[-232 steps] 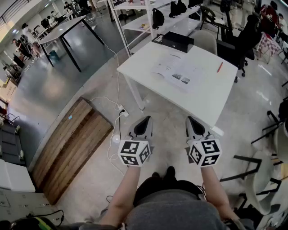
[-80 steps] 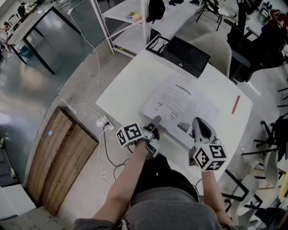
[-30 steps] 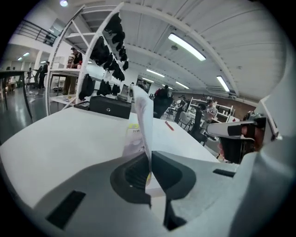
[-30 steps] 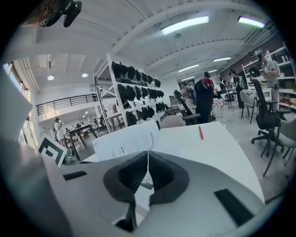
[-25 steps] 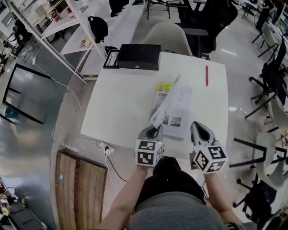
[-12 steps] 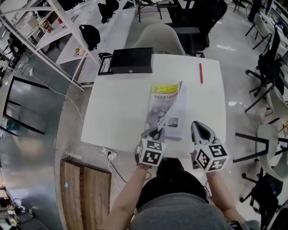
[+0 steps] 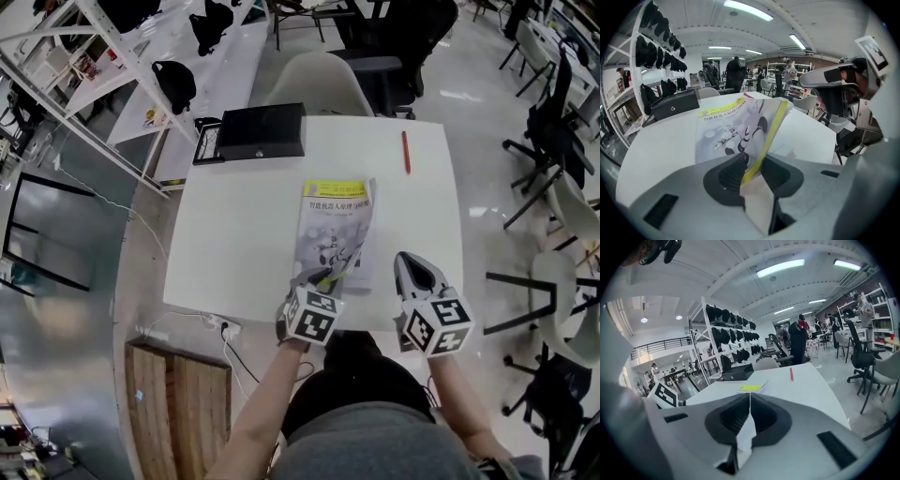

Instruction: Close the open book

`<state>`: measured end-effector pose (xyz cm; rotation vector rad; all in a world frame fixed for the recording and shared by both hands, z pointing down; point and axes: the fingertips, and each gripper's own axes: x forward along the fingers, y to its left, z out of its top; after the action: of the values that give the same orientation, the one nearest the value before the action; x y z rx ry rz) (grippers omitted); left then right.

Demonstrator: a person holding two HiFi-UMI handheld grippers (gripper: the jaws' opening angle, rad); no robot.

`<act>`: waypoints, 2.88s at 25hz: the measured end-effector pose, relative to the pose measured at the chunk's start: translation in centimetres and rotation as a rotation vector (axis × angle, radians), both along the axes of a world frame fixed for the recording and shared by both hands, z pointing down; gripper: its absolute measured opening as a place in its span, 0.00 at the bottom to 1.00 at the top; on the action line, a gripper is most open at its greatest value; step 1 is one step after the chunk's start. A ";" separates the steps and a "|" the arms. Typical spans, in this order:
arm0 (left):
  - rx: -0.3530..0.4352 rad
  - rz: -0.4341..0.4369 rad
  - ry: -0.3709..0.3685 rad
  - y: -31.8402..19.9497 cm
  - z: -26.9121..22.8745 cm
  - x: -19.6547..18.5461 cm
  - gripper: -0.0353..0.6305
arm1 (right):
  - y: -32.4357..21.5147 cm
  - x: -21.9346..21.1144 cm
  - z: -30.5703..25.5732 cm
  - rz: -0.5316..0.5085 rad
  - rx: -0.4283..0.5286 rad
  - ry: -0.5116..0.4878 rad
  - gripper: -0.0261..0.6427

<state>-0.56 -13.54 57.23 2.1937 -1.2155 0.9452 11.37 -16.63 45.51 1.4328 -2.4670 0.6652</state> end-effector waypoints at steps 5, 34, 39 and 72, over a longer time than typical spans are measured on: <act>-0.018 0.032 0.013 0.1 0.4 0.1 0.26 | 0.0 0.5 0.0 0.017 0.001 -0.004 0.04; -0.035 0.203 0.117 1.2 -2.4 1.5 0.38 | -0.3 0.4 -0.4 0.031 0.005 0.002 0.04; 0.042 0.152 0.185 0.1 -5.2 1.2 0.38 | -0.4 -0.2 -0.7 0.018 0.014 0.001 0.04; 0.421 -0.319 0.244 -3.7 -13.6 -8.4 0.06 | -2.7 -3.7 -2.6 -0.073 0.073 -0.015 0.04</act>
<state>-8.96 -17.23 43.66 2.2351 -1.6905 0.3009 7.63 -19.31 42.95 1.3596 -2.5662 0.5783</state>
